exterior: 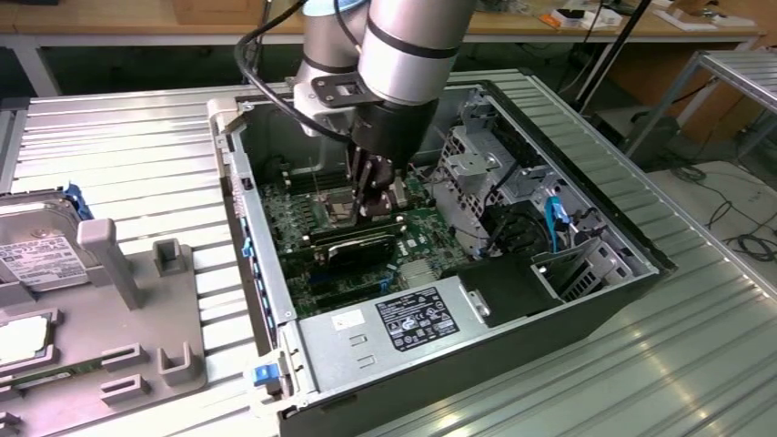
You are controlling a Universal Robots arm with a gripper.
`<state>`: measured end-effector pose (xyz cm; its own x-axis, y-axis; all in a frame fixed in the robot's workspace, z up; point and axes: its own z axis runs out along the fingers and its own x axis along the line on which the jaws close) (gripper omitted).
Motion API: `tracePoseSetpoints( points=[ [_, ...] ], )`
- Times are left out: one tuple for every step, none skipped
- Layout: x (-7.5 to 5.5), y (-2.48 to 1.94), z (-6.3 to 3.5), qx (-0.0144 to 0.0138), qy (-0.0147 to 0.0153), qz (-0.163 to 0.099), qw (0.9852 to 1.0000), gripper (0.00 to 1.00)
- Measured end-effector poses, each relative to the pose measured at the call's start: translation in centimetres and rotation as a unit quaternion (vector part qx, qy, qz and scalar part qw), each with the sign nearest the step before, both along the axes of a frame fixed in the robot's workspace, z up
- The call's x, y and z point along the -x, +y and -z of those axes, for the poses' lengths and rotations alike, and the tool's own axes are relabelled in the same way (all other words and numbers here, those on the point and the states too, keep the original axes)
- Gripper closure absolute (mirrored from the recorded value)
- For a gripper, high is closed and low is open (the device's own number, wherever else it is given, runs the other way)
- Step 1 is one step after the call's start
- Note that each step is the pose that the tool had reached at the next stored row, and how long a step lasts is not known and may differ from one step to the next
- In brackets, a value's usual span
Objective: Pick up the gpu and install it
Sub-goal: 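Press down on the gpu until it lock into place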
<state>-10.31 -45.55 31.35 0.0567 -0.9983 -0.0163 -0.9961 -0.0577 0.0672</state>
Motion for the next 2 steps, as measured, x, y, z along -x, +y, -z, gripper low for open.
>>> tracePoseSetpoints(
  points=[
    [0.0,0.0,0.0,0.0,0.0,0.0,1.0,0.89],
    [0.0,0.0,0.0,0.0,0.0,0.0,1.0,0.89]
  ],
)
